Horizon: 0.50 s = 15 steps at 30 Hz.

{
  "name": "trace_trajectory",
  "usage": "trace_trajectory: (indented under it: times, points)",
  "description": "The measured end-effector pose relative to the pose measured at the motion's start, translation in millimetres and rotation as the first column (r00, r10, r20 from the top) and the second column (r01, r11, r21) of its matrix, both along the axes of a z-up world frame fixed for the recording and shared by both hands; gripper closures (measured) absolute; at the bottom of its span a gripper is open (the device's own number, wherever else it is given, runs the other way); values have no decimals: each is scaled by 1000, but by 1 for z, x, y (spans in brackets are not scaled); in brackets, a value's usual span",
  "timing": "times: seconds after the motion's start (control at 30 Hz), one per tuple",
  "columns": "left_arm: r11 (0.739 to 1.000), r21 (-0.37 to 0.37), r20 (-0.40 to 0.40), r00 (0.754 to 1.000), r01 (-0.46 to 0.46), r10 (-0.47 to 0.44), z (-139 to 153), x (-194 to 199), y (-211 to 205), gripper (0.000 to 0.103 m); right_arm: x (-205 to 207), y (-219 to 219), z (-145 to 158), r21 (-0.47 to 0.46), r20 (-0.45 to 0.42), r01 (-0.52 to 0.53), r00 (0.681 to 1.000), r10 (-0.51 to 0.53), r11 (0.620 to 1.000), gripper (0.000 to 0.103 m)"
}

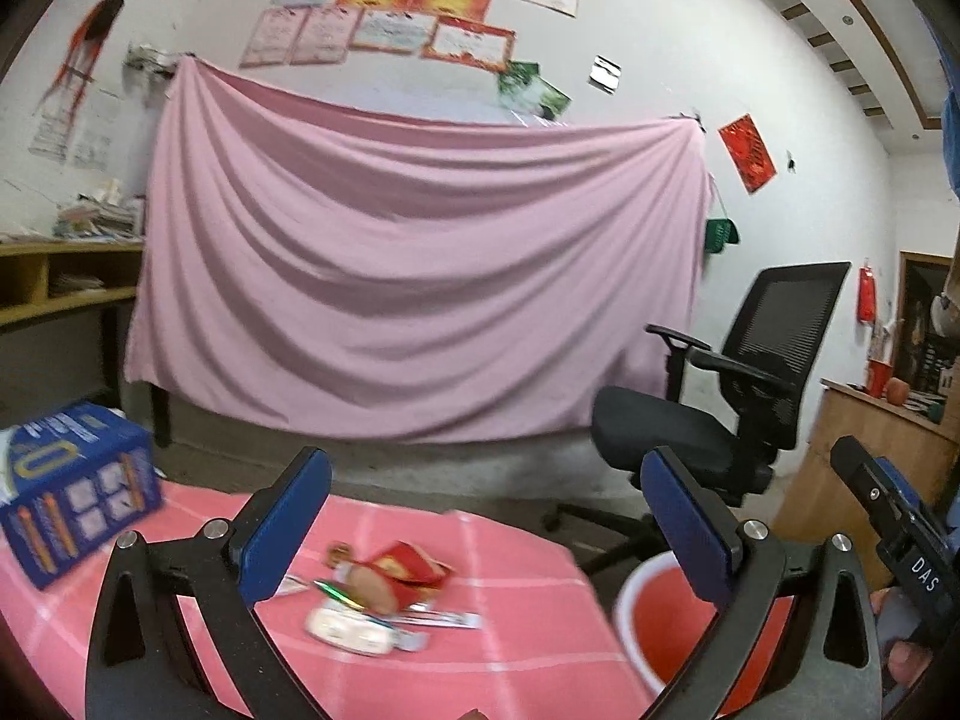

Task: Collect trash
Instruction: 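Grasp the white-green paper with the left gripper while the right gripper grasps the red cup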

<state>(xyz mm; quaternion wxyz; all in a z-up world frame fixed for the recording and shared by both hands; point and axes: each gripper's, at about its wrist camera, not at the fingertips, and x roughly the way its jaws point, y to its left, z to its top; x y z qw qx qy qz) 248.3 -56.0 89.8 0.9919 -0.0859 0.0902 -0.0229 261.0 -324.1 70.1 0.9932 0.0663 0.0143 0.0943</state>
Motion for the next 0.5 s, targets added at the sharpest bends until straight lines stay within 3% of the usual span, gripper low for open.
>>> trace_trajectory:
  times: [0.27, 0.5]
  points:
    - [994, 39, 33, 995, -98, 97, -8, -17, 58, 2, 7, 58, -2, -44, 43, -86, 995, 88, 995, 0]
    - [985, 55, -37, 986, -163, 165, -30, -15, 110, 2, 27, 107, -14, -120, -34, -153, 988, 150, 981, 0]
